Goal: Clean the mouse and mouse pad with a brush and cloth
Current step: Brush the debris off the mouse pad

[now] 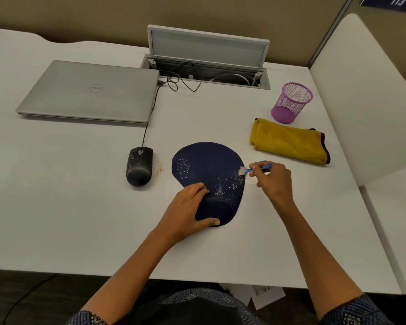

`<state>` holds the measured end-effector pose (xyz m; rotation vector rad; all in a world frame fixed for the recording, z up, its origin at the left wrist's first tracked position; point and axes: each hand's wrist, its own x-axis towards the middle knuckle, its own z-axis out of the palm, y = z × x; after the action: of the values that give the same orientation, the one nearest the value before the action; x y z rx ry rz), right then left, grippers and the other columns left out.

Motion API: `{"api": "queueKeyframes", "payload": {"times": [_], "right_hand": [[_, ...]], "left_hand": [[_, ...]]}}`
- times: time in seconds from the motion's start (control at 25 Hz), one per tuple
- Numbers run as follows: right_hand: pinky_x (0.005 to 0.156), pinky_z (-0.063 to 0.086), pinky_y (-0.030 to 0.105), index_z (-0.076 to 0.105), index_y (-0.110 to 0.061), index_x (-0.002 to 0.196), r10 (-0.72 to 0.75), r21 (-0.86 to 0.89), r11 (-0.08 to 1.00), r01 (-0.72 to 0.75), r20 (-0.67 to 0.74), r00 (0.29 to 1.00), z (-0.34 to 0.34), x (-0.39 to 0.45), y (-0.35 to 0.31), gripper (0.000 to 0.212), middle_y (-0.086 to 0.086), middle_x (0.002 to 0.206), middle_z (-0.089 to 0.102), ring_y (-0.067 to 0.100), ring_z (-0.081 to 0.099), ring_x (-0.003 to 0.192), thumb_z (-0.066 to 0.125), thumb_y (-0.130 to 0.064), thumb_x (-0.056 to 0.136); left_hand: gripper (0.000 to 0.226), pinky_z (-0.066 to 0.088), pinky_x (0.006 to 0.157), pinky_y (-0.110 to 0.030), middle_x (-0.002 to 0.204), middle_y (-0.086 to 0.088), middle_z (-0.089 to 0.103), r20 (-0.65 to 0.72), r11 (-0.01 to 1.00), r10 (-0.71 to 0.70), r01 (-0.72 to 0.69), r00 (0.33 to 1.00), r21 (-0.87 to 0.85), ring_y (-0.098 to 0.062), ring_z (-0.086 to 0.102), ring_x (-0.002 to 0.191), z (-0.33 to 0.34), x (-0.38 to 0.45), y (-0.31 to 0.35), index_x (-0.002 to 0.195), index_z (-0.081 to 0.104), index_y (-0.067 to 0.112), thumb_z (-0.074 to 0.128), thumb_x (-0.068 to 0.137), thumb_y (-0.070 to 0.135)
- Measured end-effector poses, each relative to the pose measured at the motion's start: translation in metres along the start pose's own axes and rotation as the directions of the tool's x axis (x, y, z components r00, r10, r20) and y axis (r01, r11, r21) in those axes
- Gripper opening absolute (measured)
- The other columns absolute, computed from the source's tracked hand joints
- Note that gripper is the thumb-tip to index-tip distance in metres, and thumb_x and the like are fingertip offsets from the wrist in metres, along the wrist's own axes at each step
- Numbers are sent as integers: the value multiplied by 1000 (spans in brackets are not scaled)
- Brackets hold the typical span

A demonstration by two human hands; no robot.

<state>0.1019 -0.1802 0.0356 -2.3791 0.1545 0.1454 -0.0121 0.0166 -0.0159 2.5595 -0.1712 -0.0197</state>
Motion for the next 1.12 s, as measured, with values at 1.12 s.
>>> {"api": "queueKeyframes", "payload": {"times": [1.12], "right_hand": [[80, 56, 34, 70, -14, 105, -277, 106, 959, 262, 176, 945, 19, -33, -22, 20, 7, 102, 72, 15, 65, 85, 56, -21, 92]], "left_hand": [[76, 29, 102, -23, 137, 2, 39, -19, 1000, 7, -7, 1000, -13, -11, 36, 124, 3, 0, -2, 131, 45, 18, 59, 73, 65]]}}
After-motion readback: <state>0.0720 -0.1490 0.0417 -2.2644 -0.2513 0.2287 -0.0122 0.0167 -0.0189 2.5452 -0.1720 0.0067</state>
